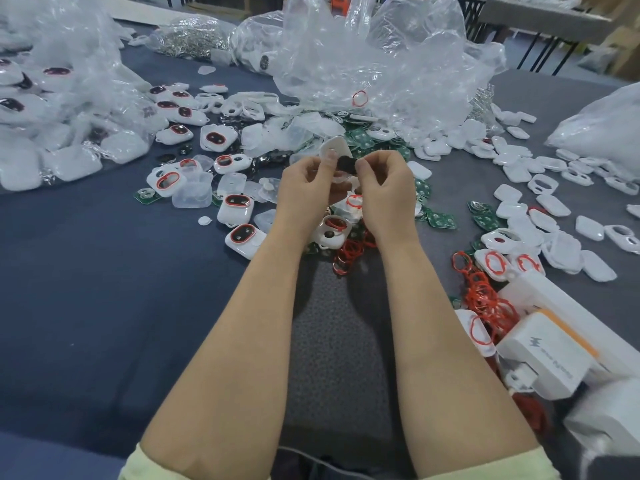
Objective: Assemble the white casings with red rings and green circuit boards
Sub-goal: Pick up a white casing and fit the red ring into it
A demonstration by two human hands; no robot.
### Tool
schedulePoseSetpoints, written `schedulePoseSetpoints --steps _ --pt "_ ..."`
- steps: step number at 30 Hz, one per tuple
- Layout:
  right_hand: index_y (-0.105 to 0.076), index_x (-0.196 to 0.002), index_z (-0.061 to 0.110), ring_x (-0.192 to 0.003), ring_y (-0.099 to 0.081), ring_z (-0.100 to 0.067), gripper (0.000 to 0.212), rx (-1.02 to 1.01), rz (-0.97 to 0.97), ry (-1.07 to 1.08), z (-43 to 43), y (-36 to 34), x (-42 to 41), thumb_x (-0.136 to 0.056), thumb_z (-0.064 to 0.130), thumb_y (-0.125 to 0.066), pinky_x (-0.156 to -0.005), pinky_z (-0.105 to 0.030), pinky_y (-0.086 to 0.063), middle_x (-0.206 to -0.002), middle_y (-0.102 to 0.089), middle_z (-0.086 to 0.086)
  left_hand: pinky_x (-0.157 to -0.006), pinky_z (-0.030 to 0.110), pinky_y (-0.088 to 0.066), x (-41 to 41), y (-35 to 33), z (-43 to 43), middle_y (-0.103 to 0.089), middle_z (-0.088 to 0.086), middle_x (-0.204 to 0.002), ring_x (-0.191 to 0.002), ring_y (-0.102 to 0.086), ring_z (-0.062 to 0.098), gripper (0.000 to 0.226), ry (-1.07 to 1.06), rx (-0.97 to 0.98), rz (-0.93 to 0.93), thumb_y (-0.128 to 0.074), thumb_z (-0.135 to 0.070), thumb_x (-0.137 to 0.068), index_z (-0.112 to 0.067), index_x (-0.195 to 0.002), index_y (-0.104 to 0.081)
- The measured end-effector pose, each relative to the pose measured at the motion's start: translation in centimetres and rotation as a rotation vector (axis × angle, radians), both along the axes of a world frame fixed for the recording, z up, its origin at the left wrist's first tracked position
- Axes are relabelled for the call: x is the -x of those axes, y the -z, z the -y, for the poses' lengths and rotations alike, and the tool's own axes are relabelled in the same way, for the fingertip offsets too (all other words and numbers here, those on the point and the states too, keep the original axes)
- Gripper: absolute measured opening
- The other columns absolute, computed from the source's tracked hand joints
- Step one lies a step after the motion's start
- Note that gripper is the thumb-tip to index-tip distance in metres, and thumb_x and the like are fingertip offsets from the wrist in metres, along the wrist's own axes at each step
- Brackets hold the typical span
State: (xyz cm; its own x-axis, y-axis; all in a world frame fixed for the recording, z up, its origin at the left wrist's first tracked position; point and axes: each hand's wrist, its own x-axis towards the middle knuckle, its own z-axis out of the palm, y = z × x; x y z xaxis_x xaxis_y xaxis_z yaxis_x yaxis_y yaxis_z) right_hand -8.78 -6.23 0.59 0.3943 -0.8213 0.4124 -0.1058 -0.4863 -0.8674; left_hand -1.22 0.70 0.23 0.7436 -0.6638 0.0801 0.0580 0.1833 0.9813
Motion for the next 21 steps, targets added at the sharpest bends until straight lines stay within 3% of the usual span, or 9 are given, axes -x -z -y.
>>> schedulePoseSetpoints --steps 6,10,13,16,19,21 --pt "-0.06 -0.097 0.003 -0.084 -0.056 -0.017 0.007 0.143 -0.023 0.002 -0.51 -0.21 -0.07 -0.091 0.005 -0.058 -0.077 -0.021 -0.044 -0.09 -0.061 -0.005 -0.065 0.018 -0.055 0.0 0.02 -0.15 -0.068 -0.002 -0.078 -0.058 -0.063 0.003 0.029 0.012 -0.028 0.003 -0.045 -0.026 -0.102 -0.013 -0.088 -0.067" --pt "-0.066 -0.093 0.004 -0.082 -0.052 -0.013 0.009 0.223 -0.096 -0.005 -0.54 -0.22 0.04 -0.089 0.004 -0.059 -0.072 -0.008 -0.037 -0.094 -0.062 -0.011 -0.063 0.017 -0.052 0.04 -0.01 -0.28 -0.068 0.003 -0.082 -0.058 -0.062 0.0 0.025 0.011 -0.029 0.06 -0.048 -0.023 -0.101 -0.008 -0.095 -0.068" --pt "-0.065 -0.094 0.005 -0.08 -0.051 -0.011 0.008 0.186 -0.092 0.013 -0.54 -0.14 -0.07 -0.089 0.006 -0.059 -0.073 -0.011 -0.039 -0.095 -0.061 -0.014 -0.065 0.015 -0.053 0.19 -0.14 -0.43 -0.066 0.005 -0.081 -0.062 -0.063 -0.001 0.013 0.048 -0.051 0.138 -0.054 -0.012 -0.097 -0.006 -0.096 -0.066" --pt "-0.058 -0.101 0.007 -0.083 -0.054 -0.017 0.011 0.111 -0.066 0.017 -0.68 0.01 -0.35 -0.09 0.011 -0.06 -0.077 -0.025 -0.044 -0.092 -0.06 -0.009 -0.073 0.024 -0.055 0.18 -0.23 -0.38 -0.067 0.014 -0.087 -0.072 -0.062 0.011 0.012 0.037 -0.087 0.168 -0.054 -0.005 -0.095 -0.003 -0.098 -0.065" --pt "-0.057 -0.104 0.01 -0.084 -0.059 -0.015 0.014 -0.018 -0.051 -0.029 -0.67 -0.09 -0.35 -0.091 0.014 -0.061 -0.078 -0.023 -0.049 -0.088 -0.061 0.002 -0.083 0.037 -0.055 0.07 -0.24 -0.42 -0.067 0.013 -0.088 -0.079 -0.061 0.019 0.011 0.003 -0.123 0.198 -0.054 -0.003 -0.094 -0.009 -0.093 -0.064" --pt "-0.062 -0.101 0.009 -0.091 -0.063 -0.019 0.011 -0.059 -0.078 -0.069 -0.54 -0.03 -0.28 -0.092 0.014 -0.059 -0.087 -0.034 -0.051 -0.094 -0.066 -0.002 -0.086 0.044 -0.055 -0.04 -0.1 -0.46 -0.067 0.011 -0.085 -0.079 -0.062 0.02 0.014 -0.007 -0.137 0.213 -0.055 -0.004 -0.093 -0.014 -0.089 -0.064"
